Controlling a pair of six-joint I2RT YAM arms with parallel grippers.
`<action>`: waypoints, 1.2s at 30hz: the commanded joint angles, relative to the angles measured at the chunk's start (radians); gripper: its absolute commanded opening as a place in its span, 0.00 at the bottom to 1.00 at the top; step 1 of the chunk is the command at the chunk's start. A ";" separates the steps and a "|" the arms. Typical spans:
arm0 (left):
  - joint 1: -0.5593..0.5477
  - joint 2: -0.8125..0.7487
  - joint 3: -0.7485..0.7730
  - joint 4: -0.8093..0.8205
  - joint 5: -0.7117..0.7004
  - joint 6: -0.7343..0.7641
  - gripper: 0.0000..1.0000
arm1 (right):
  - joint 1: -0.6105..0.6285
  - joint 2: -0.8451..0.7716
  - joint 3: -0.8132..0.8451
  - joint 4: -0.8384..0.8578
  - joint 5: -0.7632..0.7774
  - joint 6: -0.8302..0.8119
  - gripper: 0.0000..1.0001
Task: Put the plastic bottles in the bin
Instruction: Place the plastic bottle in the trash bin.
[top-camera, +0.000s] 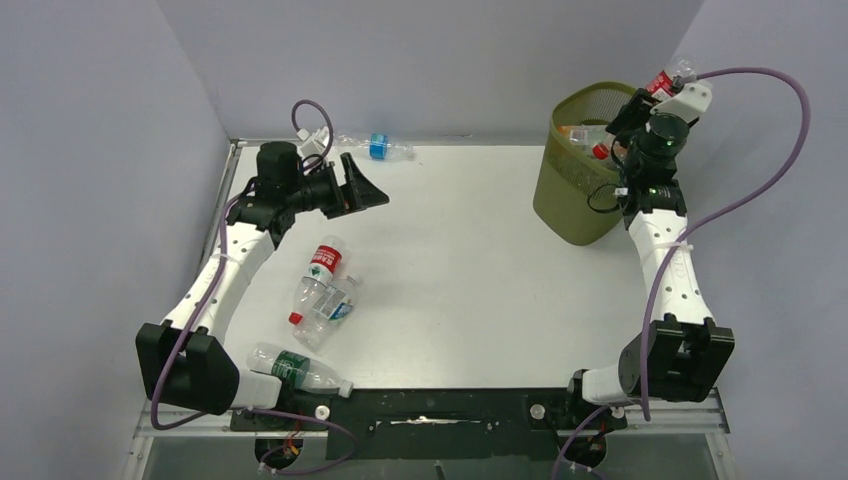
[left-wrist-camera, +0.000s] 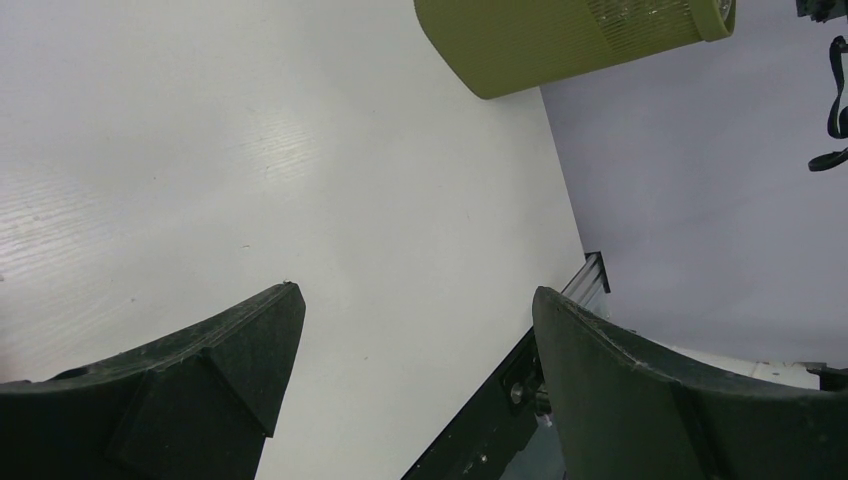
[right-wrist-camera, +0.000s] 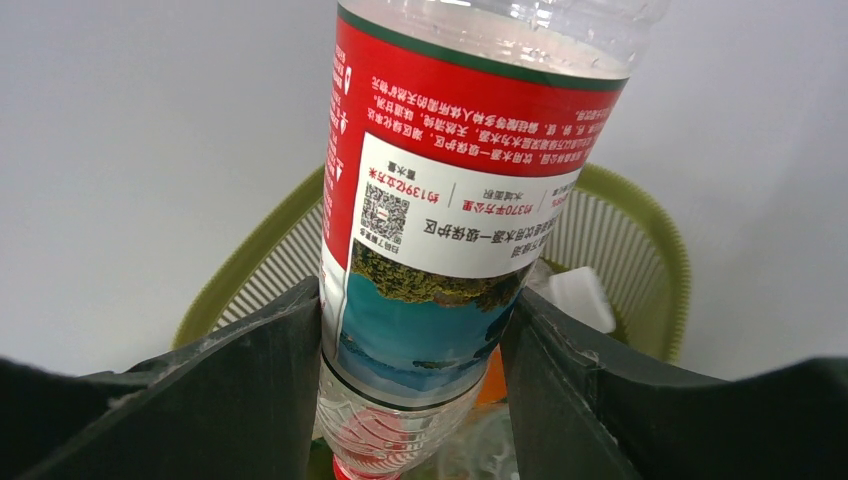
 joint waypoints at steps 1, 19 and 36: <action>0.020 -0.006 0.011 0.058 0.042 0.024 0.85 | 0.052 0.024 0.061 0.100 0.041 -0.041 0.47; 0.042 -0.018 -0.021 0.091 0.073 0.008 0.85 | 0.146 -0.010 -0.011 0.051 0.134 -0.081 0.75; 0.042 -0.059 -0.051 0.119 0.077 -0.025 0.85 | 0.154 -0.090 0.077 -0.094 0.090 -0.062 0.82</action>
